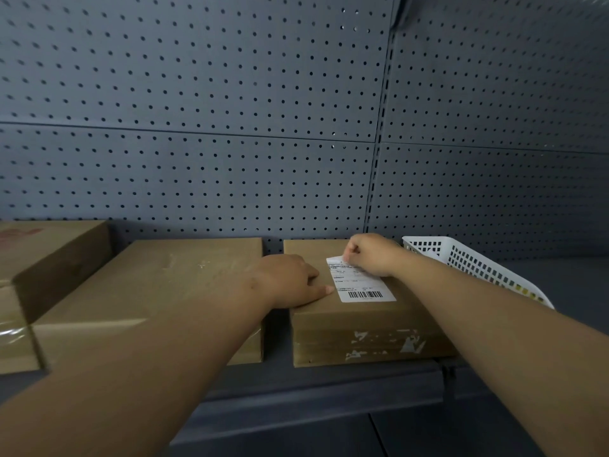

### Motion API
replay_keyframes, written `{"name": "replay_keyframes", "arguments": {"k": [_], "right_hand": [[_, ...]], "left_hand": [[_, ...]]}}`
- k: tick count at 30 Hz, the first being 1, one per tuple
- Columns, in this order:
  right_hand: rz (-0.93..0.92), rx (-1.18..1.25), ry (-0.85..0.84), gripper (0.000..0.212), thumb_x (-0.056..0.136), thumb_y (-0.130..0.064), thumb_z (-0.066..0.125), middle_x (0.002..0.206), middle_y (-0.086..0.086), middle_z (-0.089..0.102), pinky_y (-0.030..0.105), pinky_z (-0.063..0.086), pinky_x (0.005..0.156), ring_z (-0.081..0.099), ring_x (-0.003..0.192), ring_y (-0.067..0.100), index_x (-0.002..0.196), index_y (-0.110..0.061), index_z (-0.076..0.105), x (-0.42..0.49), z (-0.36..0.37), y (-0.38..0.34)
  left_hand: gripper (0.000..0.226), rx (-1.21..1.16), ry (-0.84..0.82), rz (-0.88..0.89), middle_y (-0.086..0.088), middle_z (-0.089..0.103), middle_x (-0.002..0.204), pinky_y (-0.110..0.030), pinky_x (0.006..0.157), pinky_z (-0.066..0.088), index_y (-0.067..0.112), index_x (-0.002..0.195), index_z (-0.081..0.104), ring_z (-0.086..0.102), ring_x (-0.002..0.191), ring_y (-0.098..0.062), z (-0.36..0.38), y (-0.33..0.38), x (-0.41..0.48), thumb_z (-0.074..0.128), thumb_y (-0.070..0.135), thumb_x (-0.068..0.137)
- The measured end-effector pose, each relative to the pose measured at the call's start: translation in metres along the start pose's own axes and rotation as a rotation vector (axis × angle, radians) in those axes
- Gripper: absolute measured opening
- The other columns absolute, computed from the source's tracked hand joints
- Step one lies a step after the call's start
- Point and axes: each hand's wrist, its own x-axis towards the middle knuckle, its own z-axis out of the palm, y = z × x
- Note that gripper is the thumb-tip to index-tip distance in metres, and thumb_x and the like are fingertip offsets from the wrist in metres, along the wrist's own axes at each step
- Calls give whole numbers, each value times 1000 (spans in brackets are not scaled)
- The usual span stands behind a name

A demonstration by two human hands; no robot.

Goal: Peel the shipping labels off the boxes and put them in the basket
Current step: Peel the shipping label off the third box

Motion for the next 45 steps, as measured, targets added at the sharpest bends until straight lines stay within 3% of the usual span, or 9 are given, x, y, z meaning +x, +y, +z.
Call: {"name": "replay_keyframes", "arguments": {"k": [5,9,11,15,18,22,28,34,45], "right_hand": [[-14,96,15,13,90,-24,64,74,-12,57,16,36,56,56,81,13,80,-16,63,4,2,4],[-2,215,21,19,89,-28,65,81,-7,60,25,43,66,57,81,15,73,-24,57,0,-1,10],[-1,110,39,14,88,-31,65,91,-2,61,27,42,68,57,86,17,87,-21,56,2,0,7],[-19,-61,-3,63,91,-32,61,96,5,61,29,45,66,58,82,18,144,-25,27,6,0,-7],[-86,-242,13,31,92,-35,57,124,2,50,34,41,94,48,120,22,123,-28,58,7,3,-12],[-156,-225,35,9,91,-21,61,102,-4,64,33,49,87,61,101,18,96,-21,69,8,4,-18],[-287,-462,63,21,86,-1,54,97,5,63,27,45,67,59,87,23,99,-14,65,-10,6,-24],[132,142,524,14,94,-17,57,108,8,70,26,45,69,61,85,21,99,-12,69,-1,-58,66],[-169,-122,475,17,97,-18,48,101,0,67,31,49,75,61,93,20,100,-17,65,-8,-77,-15]], "left_hand": [[61,11,-9,-3,-3,55,126,-38,92,47,22,128,53,54,110,-19,-1,0,1,30,63,90],[62,6,-5,-2,-3,55,126,-39,93,46,22,128,53,54,111,-19,0,-1,2,30,64,89],[62,-1,-6,1,-2,56,124,-39,92,47,21,127,53,54,110,-19,1,-2,3,31,64,89],[57,-10,-8,10,-3,58,115,-39,87,48,20,119,57,56,100,-19,1,-2,1,30,62,91],[57,4,-5,6,-3,57,118,-37,87,48,20,122,55,56,103,-20,0,0,0,30,61,92],[59,23,-7,-3,-4,55,125,-37,89,48,20,126,53,55,109,-20,2,-1,0,29,62,91],[58,16,9,2,-5,55,125,-38,88,47,21,126,53,55,109,-21,4,0,0,28,61,92],[61,22,-39,-2,-4,49,133,-40,96,44,20,131,49,50,116,-21,0,0,0,28,62,91],[67,-269,51,-161,-4,54,126,-29,81,45,16,132,37,55,107,-18,-5,5,-6,54,58,83]]}}
